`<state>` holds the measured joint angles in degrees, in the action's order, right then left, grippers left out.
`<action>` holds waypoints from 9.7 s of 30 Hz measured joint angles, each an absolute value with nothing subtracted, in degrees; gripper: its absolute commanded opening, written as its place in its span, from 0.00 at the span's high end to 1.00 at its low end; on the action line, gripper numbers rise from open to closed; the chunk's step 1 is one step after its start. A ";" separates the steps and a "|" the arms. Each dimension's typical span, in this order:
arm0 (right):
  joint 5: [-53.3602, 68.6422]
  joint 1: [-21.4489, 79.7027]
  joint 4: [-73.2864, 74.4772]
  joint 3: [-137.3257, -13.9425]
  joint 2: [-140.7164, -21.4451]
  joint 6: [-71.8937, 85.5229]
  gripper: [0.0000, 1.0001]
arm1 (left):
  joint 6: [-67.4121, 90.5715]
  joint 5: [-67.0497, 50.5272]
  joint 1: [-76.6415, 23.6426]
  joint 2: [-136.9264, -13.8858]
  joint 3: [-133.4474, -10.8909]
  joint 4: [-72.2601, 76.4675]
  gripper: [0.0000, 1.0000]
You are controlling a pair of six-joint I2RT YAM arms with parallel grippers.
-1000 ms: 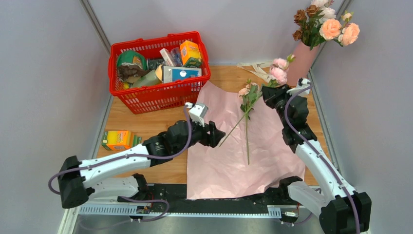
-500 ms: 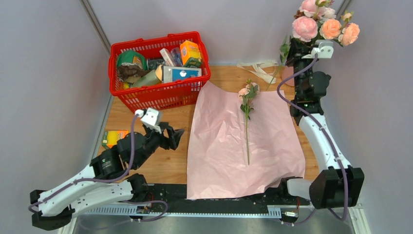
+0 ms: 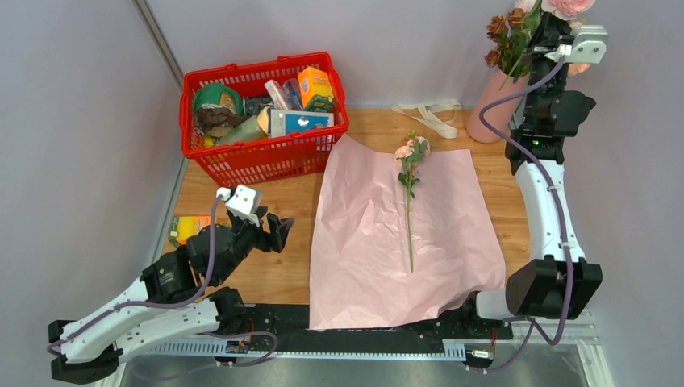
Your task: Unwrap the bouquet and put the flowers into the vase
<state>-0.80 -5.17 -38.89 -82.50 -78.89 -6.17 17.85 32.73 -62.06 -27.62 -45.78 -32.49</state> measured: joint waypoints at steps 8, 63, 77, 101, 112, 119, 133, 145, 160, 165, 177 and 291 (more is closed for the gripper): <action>-0.54 -7.05 -41.06 -88.27 -86.17 -8.97 0.95 | 17.87 32.21 -62.06 -27.64 -45.78 -32.99 0.22; -11.09 -8.34 -12.36 -88.47 -100.36 5.21 0.16 | 17.15 28.56 -62.06 -29.15 -45.41 -33.19 0.22; -0.80 -7.51 3.95 -69.58 -73.91 22.90 0.26 | 16.36 30.63 -62.06 -28.77 -44.91 -33.23 0.22; 1.85 10.48 14.15 -62.94 -93.51 25.12 0.41 | 16.38 33.08 -62.06 -28.51 -44.91 -33.65 0.22; 4.54 11.03 15.07 -67.57 -104.20 24.73 0.43 | 16.38 34.61 -62.06 -28.49 -44.88 -33.67 0.22; 5.48 11.18 15.38 -70.59 -110.56 23.88 0.61 | 16.43 34.85 -62.06 -28.49 -44.88 -33.67 0.21; 4.51 11.20 16.43 -71.44 -103.92 23.27 0.87 | 16.43 35.03 -62.06 -28.51 -44.88 -33.65 0.21; 6.13 10.59 13.93 -75.75 -88.01 21.58 0.91 | 16.43 35.00 -62.06 -28.51 -44.64 -33.65 0.21; 7.38 5.48 -32.93 -60.29 -63.90 4.29 0.93 | 16.40 35.00 -62.06 -28.51 -44.60 -33.63 0.22; 9.30 -3.20 -45.34 -60.25 -64.66 4.75 0.94 | 16.43 34.94 -62.06 -28.58 -44.60 -33.65 0.22; 17.58 -14.76 -70.65 -64.49 -77.19 10.39 0.95 | 16.40 34.28 -62.06 -29.87 -44.60 -33.65 0.22; 26.98 14.72 19.25 -46.59 -47.22 23.20 0.00 | 31.53 27.00 -62.06 -29.47 -41.43 -28.38 0.20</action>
<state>26.98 14.72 19.25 -46.59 -47.22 23.20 31.53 27.00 -62.06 -29.47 -41.43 -28.38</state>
